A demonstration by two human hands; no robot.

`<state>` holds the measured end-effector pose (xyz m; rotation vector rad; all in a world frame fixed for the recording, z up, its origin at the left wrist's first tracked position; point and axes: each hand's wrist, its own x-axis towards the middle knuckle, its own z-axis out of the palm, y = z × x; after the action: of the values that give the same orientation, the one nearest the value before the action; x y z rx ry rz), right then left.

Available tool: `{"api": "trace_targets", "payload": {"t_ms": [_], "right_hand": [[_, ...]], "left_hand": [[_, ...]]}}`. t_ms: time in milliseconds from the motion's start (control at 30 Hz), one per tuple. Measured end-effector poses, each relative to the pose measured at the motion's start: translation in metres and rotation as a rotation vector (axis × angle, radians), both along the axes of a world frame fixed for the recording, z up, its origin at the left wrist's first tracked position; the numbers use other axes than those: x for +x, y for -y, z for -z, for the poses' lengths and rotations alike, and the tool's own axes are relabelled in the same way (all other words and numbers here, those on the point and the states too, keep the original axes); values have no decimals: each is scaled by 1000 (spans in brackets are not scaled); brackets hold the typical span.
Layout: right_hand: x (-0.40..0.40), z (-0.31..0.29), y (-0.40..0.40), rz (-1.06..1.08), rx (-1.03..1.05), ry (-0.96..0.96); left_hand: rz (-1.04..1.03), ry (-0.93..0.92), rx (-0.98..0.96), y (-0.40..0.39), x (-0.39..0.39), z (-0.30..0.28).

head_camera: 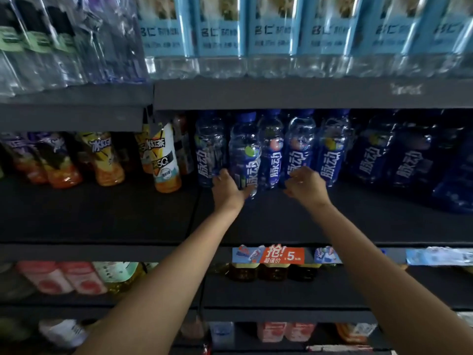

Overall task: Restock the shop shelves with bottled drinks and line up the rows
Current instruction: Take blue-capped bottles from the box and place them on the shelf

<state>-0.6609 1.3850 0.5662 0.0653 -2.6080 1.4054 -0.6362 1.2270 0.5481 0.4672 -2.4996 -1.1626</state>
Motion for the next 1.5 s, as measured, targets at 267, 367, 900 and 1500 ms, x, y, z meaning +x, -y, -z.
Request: {"api": "trace_targets", "payload": {"t_ms": [267,367,900,1500], "right_hand": [[39,-9,36,-138,32,-150],[58,-14,79,-228,63,-199],[361,57,522,-1241,384,9],[512,328,831,-1533,964,544]], "left_hand": [[42,-255,212,16,28,8],[14,-391,171,48,67,10],[-588,87,253,415,481,118],[-1150,444,601,681,754,301]]}}
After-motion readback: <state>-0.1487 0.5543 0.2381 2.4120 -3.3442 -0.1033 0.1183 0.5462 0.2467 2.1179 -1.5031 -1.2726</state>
